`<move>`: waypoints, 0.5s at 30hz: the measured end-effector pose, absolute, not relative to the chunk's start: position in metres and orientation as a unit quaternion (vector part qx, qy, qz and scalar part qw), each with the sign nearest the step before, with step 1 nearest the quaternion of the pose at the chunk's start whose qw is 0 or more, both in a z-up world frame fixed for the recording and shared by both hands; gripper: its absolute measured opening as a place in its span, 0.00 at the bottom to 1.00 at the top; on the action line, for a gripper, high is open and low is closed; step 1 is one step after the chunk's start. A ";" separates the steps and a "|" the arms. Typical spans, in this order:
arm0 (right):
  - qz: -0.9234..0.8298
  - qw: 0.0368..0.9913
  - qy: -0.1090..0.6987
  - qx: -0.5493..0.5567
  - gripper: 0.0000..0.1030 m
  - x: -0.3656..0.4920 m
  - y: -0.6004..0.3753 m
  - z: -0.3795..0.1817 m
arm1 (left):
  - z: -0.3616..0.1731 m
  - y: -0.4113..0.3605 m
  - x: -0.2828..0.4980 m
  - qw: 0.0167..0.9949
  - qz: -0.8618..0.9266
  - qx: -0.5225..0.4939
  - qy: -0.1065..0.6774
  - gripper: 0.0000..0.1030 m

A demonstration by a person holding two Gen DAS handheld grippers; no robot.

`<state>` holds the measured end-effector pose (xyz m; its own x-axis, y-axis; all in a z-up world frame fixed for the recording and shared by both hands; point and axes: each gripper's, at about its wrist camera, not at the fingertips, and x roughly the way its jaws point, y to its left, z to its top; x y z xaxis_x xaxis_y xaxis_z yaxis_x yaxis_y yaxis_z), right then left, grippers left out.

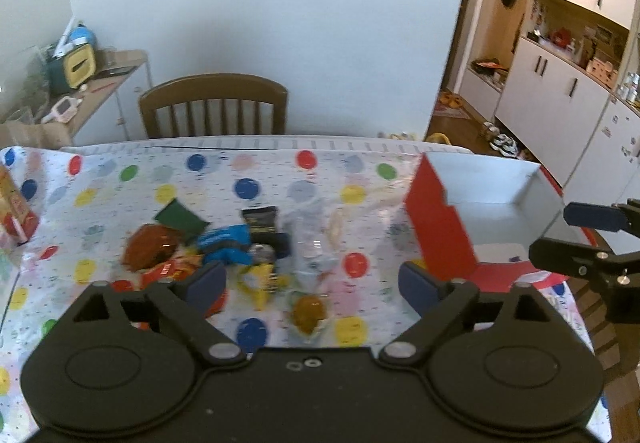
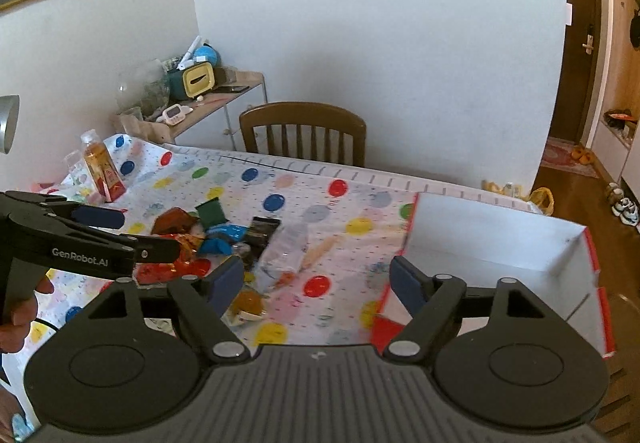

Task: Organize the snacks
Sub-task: 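Move both tools back over the snack pile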

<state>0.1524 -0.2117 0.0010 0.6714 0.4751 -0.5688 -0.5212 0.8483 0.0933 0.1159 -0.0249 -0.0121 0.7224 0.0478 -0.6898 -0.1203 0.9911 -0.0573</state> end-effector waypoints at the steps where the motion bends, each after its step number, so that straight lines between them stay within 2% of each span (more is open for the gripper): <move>1: 0.273 0.914 0.298 -0.036 0.83 0.150 -0.206 -0.001 | -0.013 -0.018 0.114 0.927 0.049 -0.050 0.368 0.95; 3: 0.274 0.914 0.298 -0.033 0.84 0.148 -0.194 -0.005 | -0.014 -0.006 0.110 0.928 0.059 -0.051 0.364 0.99; 15: 0.267 0.907 0.323 -0.043 0.84 0.147 -0.119 -0.048 | -0.044 0.072 0.102 0.918 0.092 -0.067 0.381 0.99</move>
<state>0.1474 -0.1191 -0.0483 0.6481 0.4565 -0.6096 -0.5126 0.8534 0.0941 0.1023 0.0722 -0.0444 0.6928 0.1187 -0.7113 -0.2201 0.9741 -0.0517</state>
